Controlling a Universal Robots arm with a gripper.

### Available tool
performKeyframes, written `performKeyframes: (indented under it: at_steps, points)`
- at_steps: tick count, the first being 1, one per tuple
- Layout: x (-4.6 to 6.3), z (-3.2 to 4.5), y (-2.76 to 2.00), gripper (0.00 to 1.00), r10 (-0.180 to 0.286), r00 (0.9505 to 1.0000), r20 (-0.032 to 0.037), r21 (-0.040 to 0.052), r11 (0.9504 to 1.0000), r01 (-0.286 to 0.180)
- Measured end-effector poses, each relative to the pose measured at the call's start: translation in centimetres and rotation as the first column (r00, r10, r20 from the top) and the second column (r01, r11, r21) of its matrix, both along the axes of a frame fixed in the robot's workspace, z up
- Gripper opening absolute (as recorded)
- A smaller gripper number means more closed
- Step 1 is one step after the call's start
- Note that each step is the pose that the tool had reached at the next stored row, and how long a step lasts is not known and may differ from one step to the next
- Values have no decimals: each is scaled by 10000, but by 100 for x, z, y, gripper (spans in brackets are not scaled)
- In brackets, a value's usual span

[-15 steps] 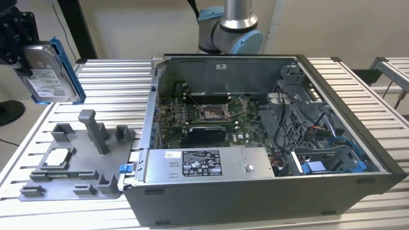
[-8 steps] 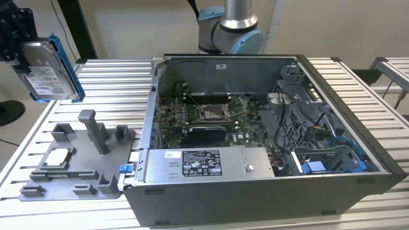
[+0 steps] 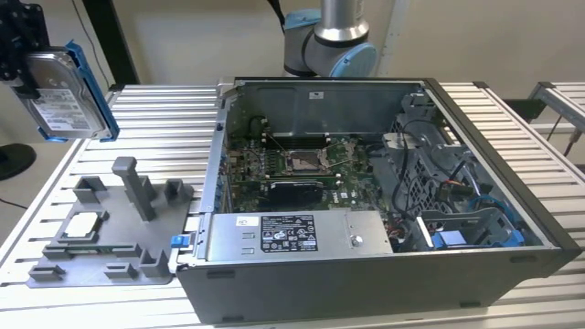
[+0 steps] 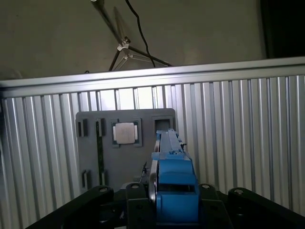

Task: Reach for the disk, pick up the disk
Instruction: 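Pick up the disk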

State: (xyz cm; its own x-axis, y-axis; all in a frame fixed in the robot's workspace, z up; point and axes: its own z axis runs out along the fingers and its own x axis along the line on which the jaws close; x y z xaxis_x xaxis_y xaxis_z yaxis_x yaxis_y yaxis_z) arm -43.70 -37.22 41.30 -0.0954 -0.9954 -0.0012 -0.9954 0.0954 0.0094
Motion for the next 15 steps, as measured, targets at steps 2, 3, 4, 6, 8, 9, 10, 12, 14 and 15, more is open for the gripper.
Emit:
performKeyframes:
  at_steps: [2, 3, 4, 6, 8, 9, 10, 12, 14, 15]
  points:
    - [0, 17, 0, 0, 0, 10000, 0, 0, 10000, 0]
    - [0, 26, 0, 0, 0, 10000, 0, -1, 10000, 0]
    - [0, 33, 0, 0, -1, 10000, 0, 0, 10000, 1]
    - [0, 48, 0, 0, 0, 10000, 0, 0, 10000, 0]
    - [0, 62, 0, 0, 0, 10000, 0, 0, 10000, 0]
    - [0, 70, 0, 0, 0, 10000, 0, 0, 10000, 0]
    - [0, 77, 0, 0, 0, 10000, 0, 0, 10000, 0]
    - [0, 97, 0, 0, 0, 10000, 0, 0, 10000, 0]
    - [0, 126, 0, 0, 0, 10000, -1, -1, 10000, 0]
    - [0, 143, 0, 0, 0, 10000, 0, -1, 10000, 0]
